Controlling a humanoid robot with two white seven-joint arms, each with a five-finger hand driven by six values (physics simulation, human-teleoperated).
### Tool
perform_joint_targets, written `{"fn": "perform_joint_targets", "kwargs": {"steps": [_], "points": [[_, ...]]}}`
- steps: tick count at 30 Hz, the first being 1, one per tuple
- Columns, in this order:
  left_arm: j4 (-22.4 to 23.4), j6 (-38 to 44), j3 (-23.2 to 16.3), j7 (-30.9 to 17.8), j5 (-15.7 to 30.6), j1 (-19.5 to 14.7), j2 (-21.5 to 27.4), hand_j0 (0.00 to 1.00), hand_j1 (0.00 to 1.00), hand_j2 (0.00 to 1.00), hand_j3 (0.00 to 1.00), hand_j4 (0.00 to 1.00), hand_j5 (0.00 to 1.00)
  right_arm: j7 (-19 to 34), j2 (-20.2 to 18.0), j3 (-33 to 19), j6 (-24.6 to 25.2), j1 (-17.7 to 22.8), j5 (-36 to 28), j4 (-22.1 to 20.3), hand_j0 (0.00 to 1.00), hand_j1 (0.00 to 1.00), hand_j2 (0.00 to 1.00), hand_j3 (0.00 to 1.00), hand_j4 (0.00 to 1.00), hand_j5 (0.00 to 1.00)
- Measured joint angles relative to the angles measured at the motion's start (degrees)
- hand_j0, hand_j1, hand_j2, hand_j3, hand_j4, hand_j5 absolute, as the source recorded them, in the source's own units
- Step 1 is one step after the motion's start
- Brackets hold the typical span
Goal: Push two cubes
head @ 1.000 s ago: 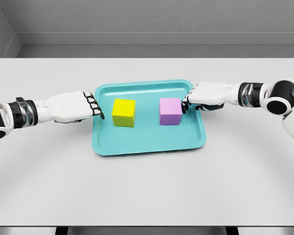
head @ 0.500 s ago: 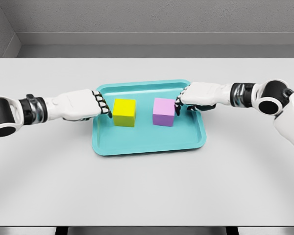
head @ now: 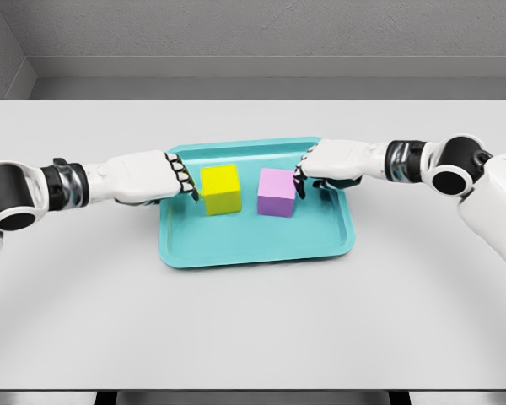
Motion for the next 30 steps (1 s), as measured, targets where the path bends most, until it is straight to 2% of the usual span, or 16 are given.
{"fn": "perform_joint_targets", "kwargs": {"steps": [9,16,30], "points": [[3.9,0.0,0.0,-0.1,0.0,-1.9,-0.1,0.74,0.74,0.74,0.74,0.74,0.74,0.0,0.7,-0.2,0.3,0.2,-0.7,0.7,0.55,0.55,0.55,0.55,0.55,0.55],[4.3,0.0,0.1,-0.1,0.1,-2.2,-1.2,0.74,0.74,0.74,0.74,0.74,0.74,0.0,1.6,-0.6,0.4,0.0,-1.4,2.8,0.55,0.55,0.55,0.55,0.55,0.55],[4.4,0.2,0.5,-0.4,0.5,-2.6,-3.7,0.74,0.74,0.74,0.74,0.74,0.74,0.0,3.6,-0.8,0.2,-0.4,0.1,3.4,0.55,0.55,0.55,0.55,0.55,0.55]]}}
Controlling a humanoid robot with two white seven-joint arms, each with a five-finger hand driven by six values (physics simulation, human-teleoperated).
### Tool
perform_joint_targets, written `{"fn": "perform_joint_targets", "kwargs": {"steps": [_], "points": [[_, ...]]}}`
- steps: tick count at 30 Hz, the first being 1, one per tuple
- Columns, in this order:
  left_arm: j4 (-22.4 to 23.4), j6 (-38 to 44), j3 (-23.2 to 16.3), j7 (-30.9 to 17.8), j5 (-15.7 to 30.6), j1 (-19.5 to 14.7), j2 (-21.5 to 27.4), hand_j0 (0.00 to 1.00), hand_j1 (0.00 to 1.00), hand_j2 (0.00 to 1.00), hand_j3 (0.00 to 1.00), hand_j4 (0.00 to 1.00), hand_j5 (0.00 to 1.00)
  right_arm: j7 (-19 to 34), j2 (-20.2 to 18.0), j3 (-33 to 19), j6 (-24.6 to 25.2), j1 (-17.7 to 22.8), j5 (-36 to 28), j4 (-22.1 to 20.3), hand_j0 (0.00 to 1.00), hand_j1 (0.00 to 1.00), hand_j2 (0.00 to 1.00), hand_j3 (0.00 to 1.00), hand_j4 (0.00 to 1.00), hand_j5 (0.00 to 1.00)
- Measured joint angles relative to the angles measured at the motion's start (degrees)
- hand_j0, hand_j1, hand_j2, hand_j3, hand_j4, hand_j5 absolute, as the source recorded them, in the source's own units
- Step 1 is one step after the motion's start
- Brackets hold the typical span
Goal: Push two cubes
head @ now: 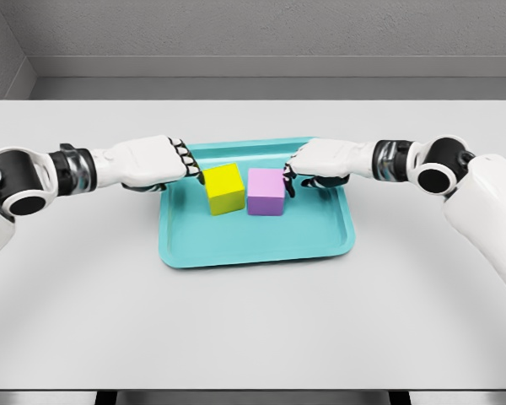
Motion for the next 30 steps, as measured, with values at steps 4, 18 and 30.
{"fn": "perform_joint_targets", "kwargs": {"steps": [4,18,30], "points": [[0.0,0.4,0.1,-0.1,0.4,0.1,-0.6,0.74,0.74,0.74,0.74,0.74,0.74,0.1,0.2,0.0,0.0,0.0,0.0,0.1,0.55,0.55,0.55,0.55,0.55,0.55],[1.5,0.4,0.5,-0.5,1.3,-0.1,-0.7,0.76,0.76,0.76,0.76,0.76,0.76,-0.1,1.6,0.3,-0.8,-2.4,1.0,3.5,0.55,0.55,0.55,0.55,0.55,0.55],[1.7,-0.2,1.5,-0.7,0.4,0.2,-0.3,0.69,0.69,0.69,0.69,0.69,0.69,-0.1,2.5,0.4,-1.0,-2.5,1.4,4.5,0.55,0.55,0.55,0.55,0.55,0.55]]}}
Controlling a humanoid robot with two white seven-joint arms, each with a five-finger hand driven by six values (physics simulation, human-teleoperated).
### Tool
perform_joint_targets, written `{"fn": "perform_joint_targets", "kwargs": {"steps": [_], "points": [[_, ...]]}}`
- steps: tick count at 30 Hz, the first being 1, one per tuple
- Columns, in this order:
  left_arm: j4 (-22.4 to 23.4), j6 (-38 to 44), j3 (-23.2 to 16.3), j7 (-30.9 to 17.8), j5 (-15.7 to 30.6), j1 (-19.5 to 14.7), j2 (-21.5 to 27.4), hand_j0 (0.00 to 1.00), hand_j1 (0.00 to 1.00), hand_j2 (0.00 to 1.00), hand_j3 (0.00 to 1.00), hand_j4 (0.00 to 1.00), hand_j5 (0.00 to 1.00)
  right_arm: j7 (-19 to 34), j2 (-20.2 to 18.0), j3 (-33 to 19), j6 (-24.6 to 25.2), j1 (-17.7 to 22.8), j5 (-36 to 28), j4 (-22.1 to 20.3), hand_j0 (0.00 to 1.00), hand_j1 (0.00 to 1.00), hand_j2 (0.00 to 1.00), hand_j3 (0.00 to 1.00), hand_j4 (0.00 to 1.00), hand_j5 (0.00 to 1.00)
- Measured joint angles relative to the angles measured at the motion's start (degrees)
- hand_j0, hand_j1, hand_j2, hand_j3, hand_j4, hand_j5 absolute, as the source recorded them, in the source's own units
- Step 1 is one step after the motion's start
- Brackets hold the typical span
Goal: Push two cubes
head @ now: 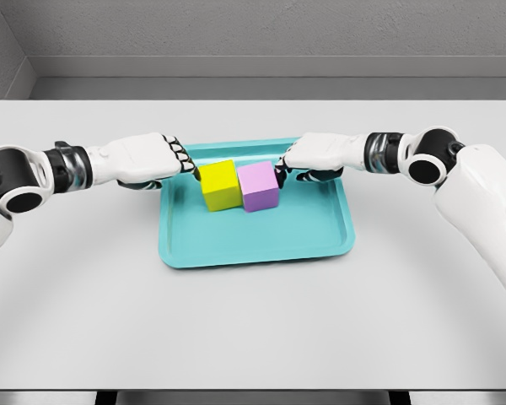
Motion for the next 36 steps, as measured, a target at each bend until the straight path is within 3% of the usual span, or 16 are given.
{"fn": "perform_joint_targets", "kwargs": {"steps": [10,14,19,26,36], "points": [[-0.3,-0.1,0.4,-0.1,0.0,-0.1,0.9,0.62,0.62,0.62,0.62,0.62,0.62,0.0,-1.3,-0.3,0.0,-0.3,0.0,0.4,0.55,0.55,0.55,0.55,0.55,0.55],[-0.3,-0.1,0.8,0.0,0.1,0.0,1.6,0.62,0.62,0.62,0.62,0.62,0.62,0.0,-4.9,-1.2,-0.1,3.7,-0.2,-5.6,0.55,0.55,0.55,0.55,0.55,0.55],[-0.2,-0.1,1.3,0.0,1.4,-0.2,4.3,0.62,0.62,0.62,0.62,0.62,0.62,0.0,-8.6,-1.7,0.0,4.4,-0.5,-11.9,0.55,0.55,0.55,0.55,0.55,0.55],[0.2,-0.1,2.8,0.0,2.2,-0.1,7.3,0.61,0.61,0.61,0.61,0.61,0.61,0.0,-10.5,-1.6,0.0,6.9,-0.5,-18.8,0.55,0.55,0.55,0.55,0.55,0.55],[1.3,-0.1,3.1,0.0,2.2,-0.3,8.2,0.61,0.61,0.61,0.61,0.61,0.61,0.0,-11.6,-0.9,0.0,9.5,-0.4,-24.5,0.55,0.55,0.55,0.55,0.55,0.55]]}}
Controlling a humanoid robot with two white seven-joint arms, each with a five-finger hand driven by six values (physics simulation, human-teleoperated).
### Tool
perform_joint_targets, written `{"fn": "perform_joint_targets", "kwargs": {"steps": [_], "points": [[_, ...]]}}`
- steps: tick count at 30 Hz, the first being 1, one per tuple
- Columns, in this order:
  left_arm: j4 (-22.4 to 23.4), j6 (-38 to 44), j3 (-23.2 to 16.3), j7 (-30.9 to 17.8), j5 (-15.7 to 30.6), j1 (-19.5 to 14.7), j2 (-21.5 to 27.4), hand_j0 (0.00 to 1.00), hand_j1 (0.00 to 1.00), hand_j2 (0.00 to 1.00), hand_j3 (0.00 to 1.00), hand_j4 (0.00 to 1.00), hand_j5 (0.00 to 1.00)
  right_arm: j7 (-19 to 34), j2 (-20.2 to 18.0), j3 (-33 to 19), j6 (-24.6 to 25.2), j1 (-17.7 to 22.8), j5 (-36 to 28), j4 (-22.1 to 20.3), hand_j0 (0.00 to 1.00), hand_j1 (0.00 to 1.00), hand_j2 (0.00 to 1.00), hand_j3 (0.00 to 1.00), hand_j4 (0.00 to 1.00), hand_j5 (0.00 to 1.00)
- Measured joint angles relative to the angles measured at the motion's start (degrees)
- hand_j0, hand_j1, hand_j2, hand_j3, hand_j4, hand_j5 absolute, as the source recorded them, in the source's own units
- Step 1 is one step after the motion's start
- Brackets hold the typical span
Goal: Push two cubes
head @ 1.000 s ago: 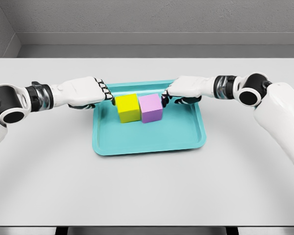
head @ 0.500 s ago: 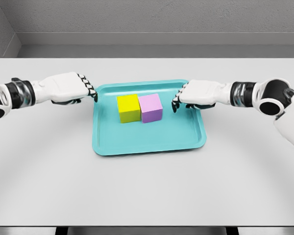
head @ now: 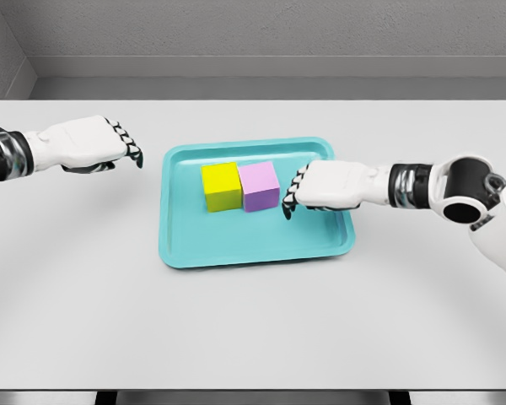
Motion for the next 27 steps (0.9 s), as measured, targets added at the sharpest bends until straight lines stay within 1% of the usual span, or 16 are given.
{"fn": "perform_joint_targets", "kwargs": {"steps": [5,10,12,18,20,24,25,27], "points": [[0.2,0.0,0.0,0.0,0.0,0.0,-0.1,0.61,0.61,0.61,0.61,0.61,0.61,0.0,-0.1,0.8,0.0,0.4,0.0,-1.7,0.54,0.54,0.54,0.54,0.54,0.54],[0.6,0.0,-0.1,0.0,0.0,-0.3,-0.1,0.61,0.61,0.61,0.61,0.61,0.61,0.0,1.2,2.3,0.0,0.2,0.1,-1.9,0.54,0.54,0.54,0.54,0.54,0.54],[0.8,0.0,-0.1,0.0,0.0,-0.3,-0.1,0.61,0.61,0.61,0.61,0.61,0.61,0.0,1.7,2.6,0.0,-0.1,0.2,-1.5,0.54,0.54,0.54,0.54,0.54,0.54],[1.0,0.0,0.0,0.0,0.0,-0.4,0.0,0.61,0.61,0.61,0.61,0.61,0.61,0.0,3.7,3.0,0.0,-0.4,0.6,1.5,0.54,0.54,0.54,0.54,0.54,0.54],[1.0,0.0,0.6,0.0,0.2,-0.1,0.1,0.61,0.61,0.61,0.61,0.61,0.61,0.0,4.1,3.3,0.0,-0.4,0.9,2.0,0.54,0.54,0.54,0.54,0.54,0.54],[1.1,0.0,1.5,0.1,1.5,-0.1,1.9,0.62,0.62,0.62,0.62,0.62,0.62,0.0,5.4,4.0,0.0,-0.4,1.3,3.0,0.54,0.54,0.54,0.54,0.54,0.54],[1.2,0.0,1.7,0.1,1.7,-0.1,2.3,0.65,0.65,0.65,0.65,0.65,0.65,0.0,5.7,4.1,0.0,-0.5,1.4,3.3,0.54,0.54,0.54,0.54,0.54,0.54],[1.4,0.0,2.2,0.2,2.4,-0.1,2.7,0.79,0.79,0.79,0.79,0.79,0.79,0.0,6.3,4.1,0.0,-1.0,1.6,3.9,0.54,0.54,0.54,0.54,0.54,0.54]]}}
